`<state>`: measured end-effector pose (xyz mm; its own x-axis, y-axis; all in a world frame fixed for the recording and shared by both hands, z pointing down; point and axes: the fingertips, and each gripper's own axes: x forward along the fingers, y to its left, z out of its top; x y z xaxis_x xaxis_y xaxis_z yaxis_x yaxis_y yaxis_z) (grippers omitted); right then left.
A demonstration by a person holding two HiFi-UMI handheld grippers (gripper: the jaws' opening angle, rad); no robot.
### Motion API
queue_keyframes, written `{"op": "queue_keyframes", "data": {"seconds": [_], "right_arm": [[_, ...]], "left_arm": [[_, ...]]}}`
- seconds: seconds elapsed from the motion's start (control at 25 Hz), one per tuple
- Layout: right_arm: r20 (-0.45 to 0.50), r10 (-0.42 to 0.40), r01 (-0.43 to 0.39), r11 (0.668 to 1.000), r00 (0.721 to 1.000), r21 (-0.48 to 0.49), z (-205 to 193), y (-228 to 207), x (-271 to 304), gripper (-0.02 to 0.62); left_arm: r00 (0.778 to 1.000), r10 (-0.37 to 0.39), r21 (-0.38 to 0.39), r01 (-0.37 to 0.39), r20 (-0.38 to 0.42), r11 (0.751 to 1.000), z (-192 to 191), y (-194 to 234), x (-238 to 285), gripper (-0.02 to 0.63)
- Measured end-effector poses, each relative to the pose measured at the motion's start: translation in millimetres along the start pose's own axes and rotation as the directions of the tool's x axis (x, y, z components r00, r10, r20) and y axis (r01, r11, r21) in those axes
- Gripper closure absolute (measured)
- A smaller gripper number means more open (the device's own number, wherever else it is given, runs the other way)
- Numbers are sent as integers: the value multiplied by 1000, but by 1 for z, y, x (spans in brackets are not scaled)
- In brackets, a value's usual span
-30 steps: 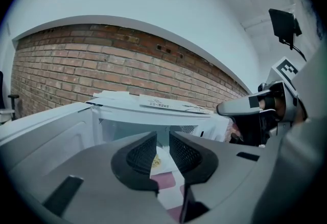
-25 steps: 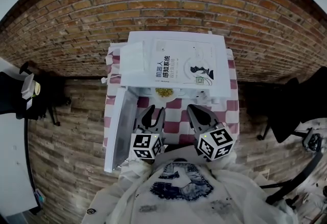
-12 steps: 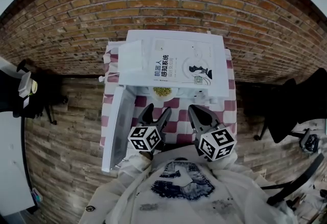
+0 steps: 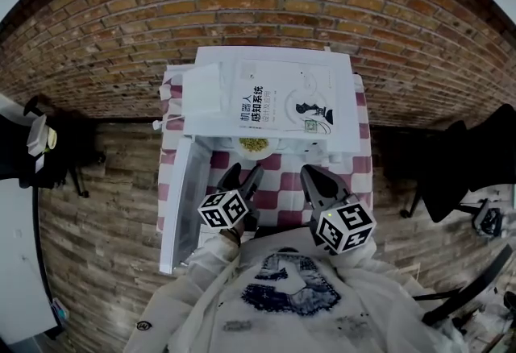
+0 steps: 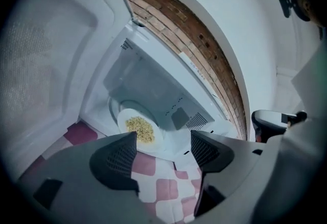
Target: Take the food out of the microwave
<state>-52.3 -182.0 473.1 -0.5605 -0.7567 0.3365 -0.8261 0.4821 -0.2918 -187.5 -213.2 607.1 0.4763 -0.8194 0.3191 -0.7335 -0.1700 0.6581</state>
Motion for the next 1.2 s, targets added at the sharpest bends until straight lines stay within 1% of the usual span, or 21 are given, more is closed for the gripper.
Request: {"op": "queue_keyframes", "data": {"seconds": [0.16, 0.24, 0.36, 0.48, 0.68, 0.84, 0.92, 1.0, 1.08, 1.2], "right_arm": [[-3, -5, 5, 1000, 1000, 5, -2, -3, 1, 581], [-5, -7, 7, 1000, 1000, 9, -2, -4, 1, 581], [-8, -10, 10, 1000, 1000, 10, -3, -5, 2, 581], [-11, -11, 11, 1000, 1000, 8, -2, -4, 2, 581], [-16, -19, 19, 1000, 1000, 10, -2, -6, 3, 581], [-21, -23, 23, 1000, 1000, 10, -3, -6, 2, 581], [-23, -25, 26, 1000, 999, 8, -4, -6, 2, 581], [-24, -30, 30, 1000, 999, 7, -4, -7, 2, 581], [-24, -36, 36, 999, 999, 7, -4, -8, 0, 581], [-26, -42, 43, 999, 999, 7, -5, -9, -1, 581]], "left_arm": [[1000, 15, -92, -16, -2, 996, -7, 17, 8, 262], [1000, 2, -147, -2, 0, 989, -10, 22, 13, 265], [999, -33, -251, 30, -5, 968, -17, 27, 22, 267], [1000, -27, -314, 22, -11, 949, -21, 36, 29, 272], [1000, -10, -387, 3, -17, 922, -26, 50, 38, 279], [1000, -9, -397, 1, -18, 918, -27, 56, 47, 284], [1000, -13, -410, 5, -18, 912, -27, 58, 51, 284], [1000, -25, -430, 16, -15, 903, -28, 59, 56, 300], [999, -38, -458, 29, -11, 889, -29, 59, 59, 331], [999, -51, -483, 40, -10, 875, -32, 60, 63, 350]]}}
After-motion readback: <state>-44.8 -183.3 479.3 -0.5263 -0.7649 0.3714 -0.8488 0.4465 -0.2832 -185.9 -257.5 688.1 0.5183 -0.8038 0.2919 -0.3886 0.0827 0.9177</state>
